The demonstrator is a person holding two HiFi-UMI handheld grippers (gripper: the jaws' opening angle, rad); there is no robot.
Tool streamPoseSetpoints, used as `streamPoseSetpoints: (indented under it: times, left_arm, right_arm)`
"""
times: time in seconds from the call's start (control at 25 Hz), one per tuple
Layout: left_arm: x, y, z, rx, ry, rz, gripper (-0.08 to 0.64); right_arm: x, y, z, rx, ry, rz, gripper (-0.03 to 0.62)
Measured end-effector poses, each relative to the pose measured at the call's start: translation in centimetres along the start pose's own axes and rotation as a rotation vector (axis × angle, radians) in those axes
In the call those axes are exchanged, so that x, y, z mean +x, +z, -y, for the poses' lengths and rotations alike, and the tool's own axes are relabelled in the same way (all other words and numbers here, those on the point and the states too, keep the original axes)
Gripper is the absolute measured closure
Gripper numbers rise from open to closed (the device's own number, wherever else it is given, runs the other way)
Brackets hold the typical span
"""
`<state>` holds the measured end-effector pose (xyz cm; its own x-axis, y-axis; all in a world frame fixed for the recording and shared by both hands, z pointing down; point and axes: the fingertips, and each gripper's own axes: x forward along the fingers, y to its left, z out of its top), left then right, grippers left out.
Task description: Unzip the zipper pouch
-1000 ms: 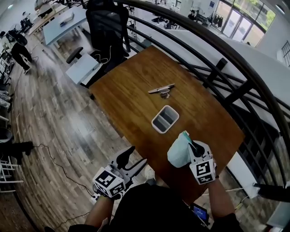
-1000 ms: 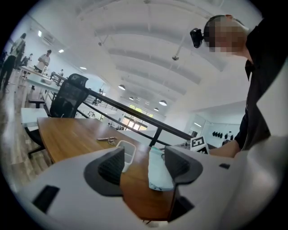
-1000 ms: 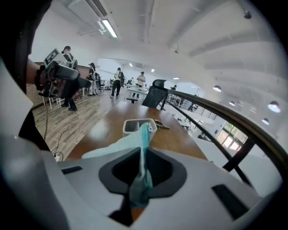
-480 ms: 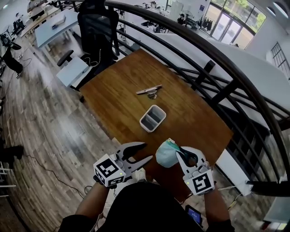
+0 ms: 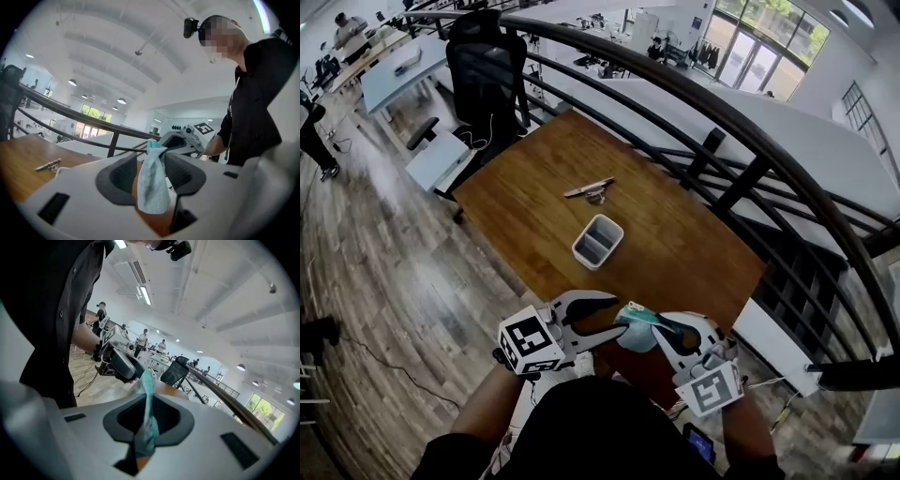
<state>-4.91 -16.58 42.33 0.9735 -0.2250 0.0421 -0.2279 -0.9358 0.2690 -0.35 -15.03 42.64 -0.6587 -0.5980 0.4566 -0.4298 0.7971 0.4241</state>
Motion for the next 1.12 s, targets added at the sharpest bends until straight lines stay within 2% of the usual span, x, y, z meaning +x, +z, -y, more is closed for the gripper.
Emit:
streamPoseSetpoints:
  times: [0.12, 0.2, 0.32, 0.52, 0.64, 0.8, 0.96, 1.04, 1.12]
  left_arm:
    - [0.9, 0.2, 1.2, -0.011, -0.050, -0.003, 0.371]
    - [1.3, 0.3, 1.9, -0.022, -0.066, 0.006, 0.398]
    - [1.4, 0.7, 2.1, -0.028, -0.054, 0.027, 0.466]
    - [1.7, 0.7, 2.8, 0.009, -0.047, 0.009, 0.514]
    - [1.8, 0.6, 2.7, 0.031, -0.017, 0.007, 0.525]
    - [1.7, 0.2, 3.1, 0.076, 0.012, -0.020, 0.529]
    - [2.2, 0.0, 3.4, 0.152, 0.013, -0.077, 0.531]
    - [2.6, -0.2, 3.7, 0.184, 0.004, -0.107, 0.531]
    - [2.7, -0.5, 4.3, 0.194, -0.002, -0.130, 0.531]
  right_arm:
    - [-0.5, 0.1, -0.2, -0.005, -0.020, 0.006, 0.558]
    - [-0.8, 0.0, -0.4, -0.016, -0.029, 0.006, 0.557]
    - [-1.3, 0.0, -0.5, -0.018, -0.032, 0.007, 0.557]
    - [-1.8, -0.4, -0.6, -0.022, -0.017, -0.013, 0.549]
    - [-1.7, -0.6, -0.8, 0.003, 0.005, -0.012, 0.526]
    - [-2.4, 0.1, -1.2, 0.040, 0.073, 0.036, 0.477]
    - [-3.1, 1.9, 0.0, 0.183, 0.148, 0.169, 0.460]
    - [-3.0, 2.1, -0.1, 0.215, 0.208, 0.182, 0.460]
    - [-2.8, 2.0, -0.6, 0.202, 0.260, 0.170, 0.463]
